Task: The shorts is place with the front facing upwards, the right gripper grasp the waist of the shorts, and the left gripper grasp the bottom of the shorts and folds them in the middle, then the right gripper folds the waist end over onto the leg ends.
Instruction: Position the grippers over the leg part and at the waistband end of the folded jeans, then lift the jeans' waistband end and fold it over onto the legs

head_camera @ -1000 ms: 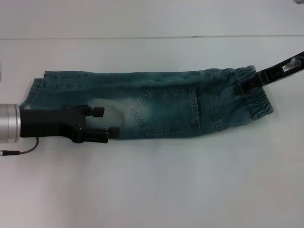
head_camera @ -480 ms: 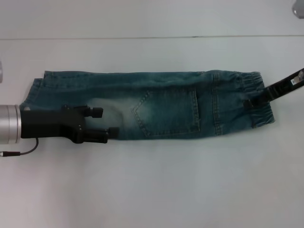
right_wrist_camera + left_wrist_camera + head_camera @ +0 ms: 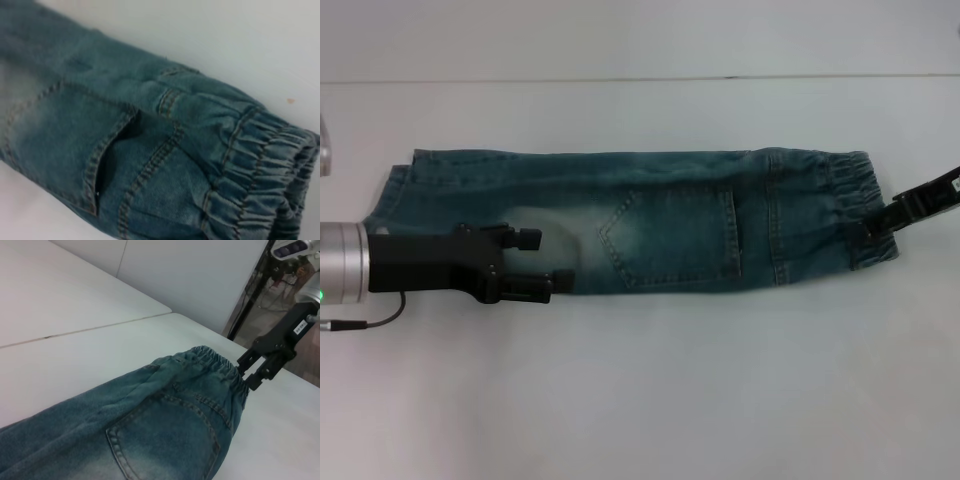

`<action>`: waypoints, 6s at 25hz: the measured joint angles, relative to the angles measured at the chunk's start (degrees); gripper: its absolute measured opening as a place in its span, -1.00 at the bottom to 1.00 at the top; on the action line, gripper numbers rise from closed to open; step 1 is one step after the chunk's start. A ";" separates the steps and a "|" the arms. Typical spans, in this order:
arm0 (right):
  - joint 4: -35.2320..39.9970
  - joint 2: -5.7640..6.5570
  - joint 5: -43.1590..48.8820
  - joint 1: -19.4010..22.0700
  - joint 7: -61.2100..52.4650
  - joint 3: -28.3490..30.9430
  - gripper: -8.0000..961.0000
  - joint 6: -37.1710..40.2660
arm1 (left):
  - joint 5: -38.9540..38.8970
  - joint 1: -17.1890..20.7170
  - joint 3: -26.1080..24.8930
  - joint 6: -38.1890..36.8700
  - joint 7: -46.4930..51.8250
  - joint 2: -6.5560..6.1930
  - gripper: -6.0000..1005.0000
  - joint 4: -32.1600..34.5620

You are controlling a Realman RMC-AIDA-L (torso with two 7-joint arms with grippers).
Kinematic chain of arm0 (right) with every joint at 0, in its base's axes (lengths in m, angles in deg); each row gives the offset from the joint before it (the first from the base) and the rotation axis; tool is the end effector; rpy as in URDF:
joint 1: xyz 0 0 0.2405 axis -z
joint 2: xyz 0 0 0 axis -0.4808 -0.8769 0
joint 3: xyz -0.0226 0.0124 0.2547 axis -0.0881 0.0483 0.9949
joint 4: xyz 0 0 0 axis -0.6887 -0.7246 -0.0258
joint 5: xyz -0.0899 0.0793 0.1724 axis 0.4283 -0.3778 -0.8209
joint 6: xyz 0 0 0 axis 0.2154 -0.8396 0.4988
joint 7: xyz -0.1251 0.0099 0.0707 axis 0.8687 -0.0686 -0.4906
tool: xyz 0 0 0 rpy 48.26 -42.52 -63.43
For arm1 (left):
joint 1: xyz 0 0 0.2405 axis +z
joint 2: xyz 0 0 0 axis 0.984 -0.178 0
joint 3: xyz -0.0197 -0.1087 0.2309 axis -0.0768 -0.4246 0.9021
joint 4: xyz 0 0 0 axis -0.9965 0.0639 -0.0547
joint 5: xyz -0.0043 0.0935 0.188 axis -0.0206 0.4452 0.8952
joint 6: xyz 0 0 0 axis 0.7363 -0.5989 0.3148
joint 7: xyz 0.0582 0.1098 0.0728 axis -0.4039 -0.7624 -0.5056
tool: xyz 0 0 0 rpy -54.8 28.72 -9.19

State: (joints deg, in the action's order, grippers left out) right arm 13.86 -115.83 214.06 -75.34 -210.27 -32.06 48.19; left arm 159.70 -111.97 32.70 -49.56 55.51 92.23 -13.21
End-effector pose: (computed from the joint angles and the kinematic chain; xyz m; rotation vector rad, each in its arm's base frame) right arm 0.2558 0.4050 0.0583 -2.4214 1.3935 -0.2425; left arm -0.2689 0.3368 0.0015 -2.7595 -0.8487 -0.5356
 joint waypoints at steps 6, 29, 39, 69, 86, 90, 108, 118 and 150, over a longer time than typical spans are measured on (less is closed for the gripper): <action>-0.65 1.55 -0.13 2.50 -1.11 6.63 0.62 1.55 | -0.19 -0.21 -0.27 -0.01 -0.08 -0.05 0.86 0.15; -9.72 2.71 -1.74 2.94 -4.01 12.81 0.62 0.53 | -0.41 -1.65 -0.45 1.50 -1.68 0.14 0.80 -0.14; -10.12 2.69 -1.65 2.39 -4.38 12.76 0.62 -0.62 | -0.58 -1.32 -0.78 1.56 -1.72 0.24 0.78 -0.16; -11.93 1.25 -1.57 0.80 -0.11 9.83 -0.80 -5.98 | -0.79 -0.65 -0.95 1.71 -1.49 0.26 0.70 -0.15; -5.78 2.55 -6.11 0.25 1.72 10.26 -0.82 -2.15 | -8.70 -0.78 -4.65 7.31 -6.30 4.44 0.61 0.05; -3.25 2.58 -7.55 -0.41 1.74 10.29 -0.82 -0.07 | -13.18 -0.93 -4.22 15.84 -12.37 6.52 0.44 -1.95; 1.76 1.88 -12.72 -6.13 1.78 10.03 -0.83 3.45 | -46.87 -8.34 -4.48 36.29 -61.76 6.82 -0.89 -30.69; 2.66 1.63 -19.01 -9.32 3.61 9.91 -0.83 3.40 | -55.79 -11.15 -8.31 38.30 -83.70 6.83 -0.99 -40.83; 3.86 -0.69 -19.59 -14.78 5.13 7.34 -0.84 5.06 | -43.61 -17.51 -11.13 35.57 -82.89 6.82 -0.98 -55.33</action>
State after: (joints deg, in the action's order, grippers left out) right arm 17.71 -116.52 194.47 -90.12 -205.14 -24.72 53.24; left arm 116.09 -129.48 21.57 -13.99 -27.38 99.06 -68.54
